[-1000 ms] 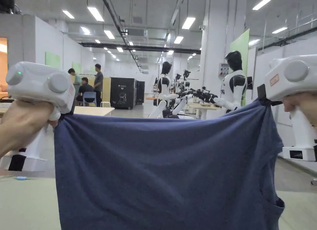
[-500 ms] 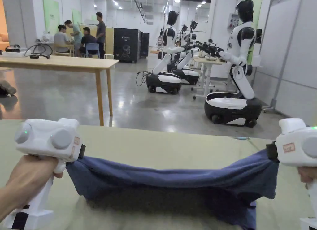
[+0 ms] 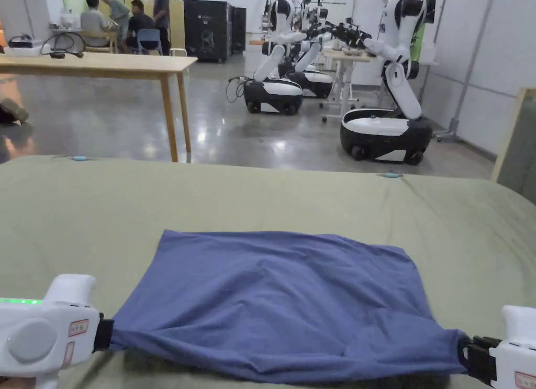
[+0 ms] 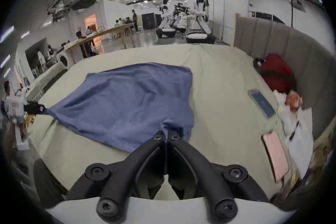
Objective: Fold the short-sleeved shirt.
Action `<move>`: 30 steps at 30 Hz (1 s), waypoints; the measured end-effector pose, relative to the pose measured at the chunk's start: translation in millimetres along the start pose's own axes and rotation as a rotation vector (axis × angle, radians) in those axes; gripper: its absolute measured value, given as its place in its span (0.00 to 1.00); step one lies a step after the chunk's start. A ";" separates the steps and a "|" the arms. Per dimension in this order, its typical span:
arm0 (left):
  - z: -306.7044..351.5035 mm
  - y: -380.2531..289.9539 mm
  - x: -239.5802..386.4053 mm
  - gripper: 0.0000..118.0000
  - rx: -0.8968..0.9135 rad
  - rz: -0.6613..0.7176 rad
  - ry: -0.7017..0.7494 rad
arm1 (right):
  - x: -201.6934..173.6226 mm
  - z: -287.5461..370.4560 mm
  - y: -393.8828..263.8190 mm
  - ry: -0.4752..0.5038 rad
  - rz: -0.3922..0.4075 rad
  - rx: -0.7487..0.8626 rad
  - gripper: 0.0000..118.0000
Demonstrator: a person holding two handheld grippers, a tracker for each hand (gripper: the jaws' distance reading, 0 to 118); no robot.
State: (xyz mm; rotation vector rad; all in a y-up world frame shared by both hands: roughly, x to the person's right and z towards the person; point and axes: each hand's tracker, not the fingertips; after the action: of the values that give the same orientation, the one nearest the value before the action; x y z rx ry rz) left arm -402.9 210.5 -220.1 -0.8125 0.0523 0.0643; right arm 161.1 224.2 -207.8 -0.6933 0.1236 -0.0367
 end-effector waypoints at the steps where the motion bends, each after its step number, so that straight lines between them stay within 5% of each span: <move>1: 7.4 -10.6 -2.9 0.00 -0.004 0.012 -0.003 | 3.4 8.6 -10.6 0.016 -0.002 -0.007 0.02; 10: 54.9 -69.9 -7.5 0.00 -0.026 0.040 -0.040 | 22.1 52.0 -66.5 0.014 -0.019 -0.049 0.02; 23: 36.8 -94.4 -9.6 0.00 -0.068 0.071 -0.054 | 29.4 33.3 -73.5 0.015 -0.033 -0.094 0.07; 24: 36.5 -95.4 -10.2 0.05 -0.062 0.073 -0.058 | 29.1 33.4 -73.5 0.012 -0.034 -0.094 0.36; 25: 37.0 -96.3 -11.3 0.22 -0.053 0.081 -0.057 | 29.0 33.0 -73.5 0.013 -0.035 -0.096 0.75; 26: 37.0 -96.2 -12.3 0.57 -0.048 0.089 -0.059 | 28.6 31.9 -73.5 0.013 -0.034 -0.108 1.00; 27: 35.8 -95.8 -13.4 0.96 -0.062 0.091 -0.051 | 29.6 37.0 -75.6 0.016 -0.045 -0.066 0.99; 30: 50.6 -96.8 -18.9 0.90 -0.031 0.126 -0.048 | 30.7 43.0 -73.6 -0.027 -0.033 -0.064 0.97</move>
State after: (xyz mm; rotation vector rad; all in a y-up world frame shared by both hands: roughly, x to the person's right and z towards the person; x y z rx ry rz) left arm -413.1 180.2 -114.0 -0.8374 0.0573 0.2036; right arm 197.5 192.6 -131.1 -0.7590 0.0877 -0.0555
